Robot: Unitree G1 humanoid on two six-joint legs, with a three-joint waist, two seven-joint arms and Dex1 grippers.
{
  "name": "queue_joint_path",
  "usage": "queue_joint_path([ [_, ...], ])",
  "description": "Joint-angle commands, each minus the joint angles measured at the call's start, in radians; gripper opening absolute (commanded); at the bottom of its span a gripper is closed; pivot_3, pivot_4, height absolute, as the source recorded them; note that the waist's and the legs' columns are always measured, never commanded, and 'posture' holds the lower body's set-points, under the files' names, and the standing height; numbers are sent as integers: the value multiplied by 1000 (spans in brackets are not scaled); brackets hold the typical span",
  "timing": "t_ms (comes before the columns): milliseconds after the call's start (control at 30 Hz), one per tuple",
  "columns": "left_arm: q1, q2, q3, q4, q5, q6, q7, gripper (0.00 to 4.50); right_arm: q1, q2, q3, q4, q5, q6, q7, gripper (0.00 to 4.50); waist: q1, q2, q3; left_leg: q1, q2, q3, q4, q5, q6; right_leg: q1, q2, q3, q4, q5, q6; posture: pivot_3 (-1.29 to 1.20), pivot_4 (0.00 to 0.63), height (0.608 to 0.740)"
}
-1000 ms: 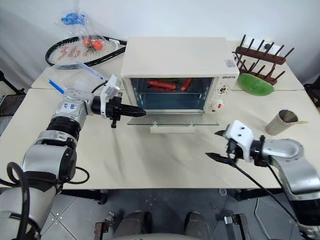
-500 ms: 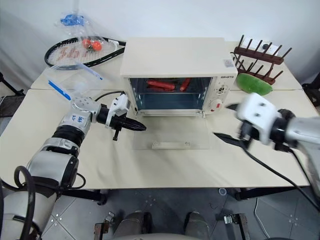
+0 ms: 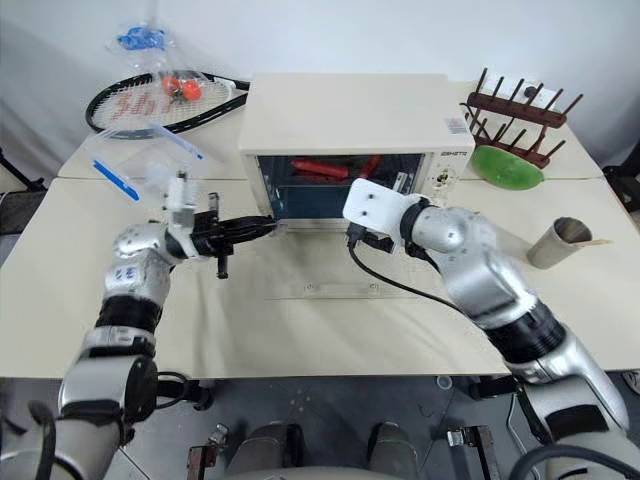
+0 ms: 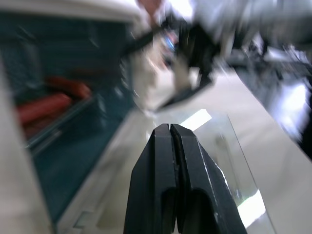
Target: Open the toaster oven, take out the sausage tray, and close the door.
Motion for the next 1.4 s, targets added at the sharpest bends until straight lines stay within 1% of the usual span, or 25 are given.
queue_joint_path([
  [33,122,-5,26,-210,-49,65,118,40,-67,73,46,102,-105,-77,-41,4500,-12,0,0,0,0,0,-1,0,0,0,0,0,0,0,0,0,150,740],
  [167,253,-19,48,-403,-94,126,249,40,-121,153,85,257,-192,-132,-62,4500,-14,0,0,0,0,-2,-1,0,0,0,0,-1,2,0,0,0,150,740],
  [333,361,-21,79,-567,-156,187,358,40,-163,200,91,377,-265,-183,-82,4500,-9,0,0,0,0,-4,0,0,0,1,0,0,2,0,0,0,150,740],
  [467,426,-7,83,-626,-163,204,398,40,-186,234,89,458,-303,-197,-96,4500,-13,0,0,1,0,-4,-1,0,-1,1,0,1,2,0,0,0,150,740],
  [633,431,-2,80,-650,-184,215,430,40,-199,259,89,513,-339,-216,-92,4500,-11,0,0,1,0,-3,-1,0,-1,1,1,1,2,0,0,0,150,740],
  [733,432,1,80,-652,-197,219,435,0,-198,268,78,524,-352,-220,-99,3981,-11,0,0,1,0,-3,-1,0,-1,1,1,2,2,0,0,0,150,740],
  [800,434,4,81,-654,-212,228,434,0,-201,273,76,535,-364,-207,-99,3341,-13,0,0,1,0,-3,-1,-1,-1,1,1,2,2,0,0,0,150,740],
  [833,435,6,80,-654,-217,234,435,0,-202,276,73,540,-369,-202,-102,2924,-13,0,0,2,0,-3,-1,-1,-1,1,1,2,2,0,0,0,150,740],
  [900,432,9,81,-650,-222,237,437,0,-206,284,65,551,-385,-186,-114,2316,-13,0,0,2,0,-3,-1,-1,-1,1,1,2,2,0,0,0,150,740],
  [1033,416,14,79,-632,-220,234,440,0,-213,299,52,571,-398,-191,-141,977,-14,0,0,2,0,-2,-1,-1,-1,1,1,2,2,0,0,0,150,740],
  [1067,412,14,78,-628,-219,232,441,0,-213,303,48,575,-397,-194,-145,723,-13,0,0,2,0,-2,-1,-1,-1,1,1,3,2,0,0,0,150,740],
  [1133,404,13,75,-622,-216,229,444,0,-218,304,47,579,-402,-210,-156,19,-14,0,0,2,0,-2,-1,-1,-1,1,1,3,2,0,0,0,150,740],
  [1333,396,13,71,-613,-215,233,447,0,-229,301,42,607,-423,-245,-180,19,-15,0,0,3,1,0,-1,0,-2,1,1,4,2,0,0,0,150,740],
  [1400,398,26,76,-618,-249,290,446,0,-226,300,41,597,-427,-251,-185,19,-16,0,0,3,1,0,-1,0,-2,1,1,5,2,0,0,0,150,740],
])
